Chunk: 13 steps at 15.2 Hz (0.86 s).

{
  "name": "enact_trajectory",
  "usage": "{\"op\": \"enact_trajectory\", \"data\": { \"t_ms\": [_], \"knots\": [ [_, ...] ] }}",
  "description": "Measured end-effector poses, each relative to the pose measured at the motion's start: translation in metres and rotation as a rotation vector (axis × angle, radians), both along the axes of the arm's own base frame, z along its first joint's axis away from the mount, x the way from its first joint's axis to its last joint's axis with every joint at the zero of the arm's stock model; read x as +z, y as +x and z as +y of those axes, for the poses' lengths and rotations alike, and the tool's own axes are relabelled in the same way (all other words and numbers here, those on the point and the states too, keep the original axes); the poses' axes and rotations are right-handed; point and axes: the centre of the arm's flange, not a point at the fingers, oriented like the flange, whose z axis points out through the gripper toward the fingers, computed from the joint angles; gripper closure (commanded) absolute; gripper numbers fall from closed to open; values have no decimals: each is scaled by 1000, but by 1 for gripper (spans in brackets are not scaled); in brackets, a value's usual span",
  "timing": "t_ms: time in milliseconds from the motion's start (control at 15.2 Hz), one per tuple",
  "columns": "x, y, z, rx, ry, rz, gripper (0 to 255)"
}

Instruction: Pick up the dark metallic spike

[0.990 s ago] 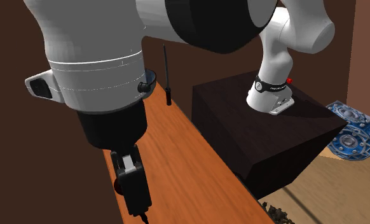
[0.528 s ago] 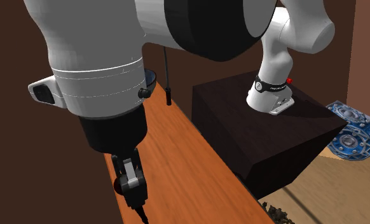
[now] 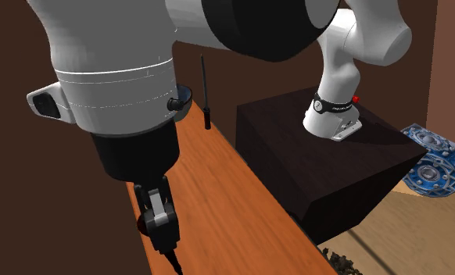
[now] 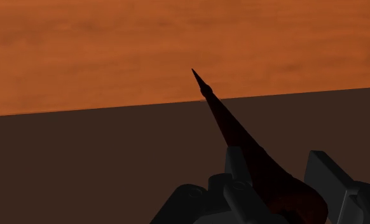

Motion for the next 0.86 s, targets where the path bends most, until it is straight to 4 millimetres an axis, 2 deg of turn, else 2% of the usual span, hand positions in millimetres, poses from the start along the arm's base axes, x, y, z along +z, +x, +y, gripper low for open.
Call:
{"op": "enact_trajectory", "data": {
  "t_ms": [858],
  "knots": [
    [65, 0, 0, 0, 0, 0, 255]
  ]
}}
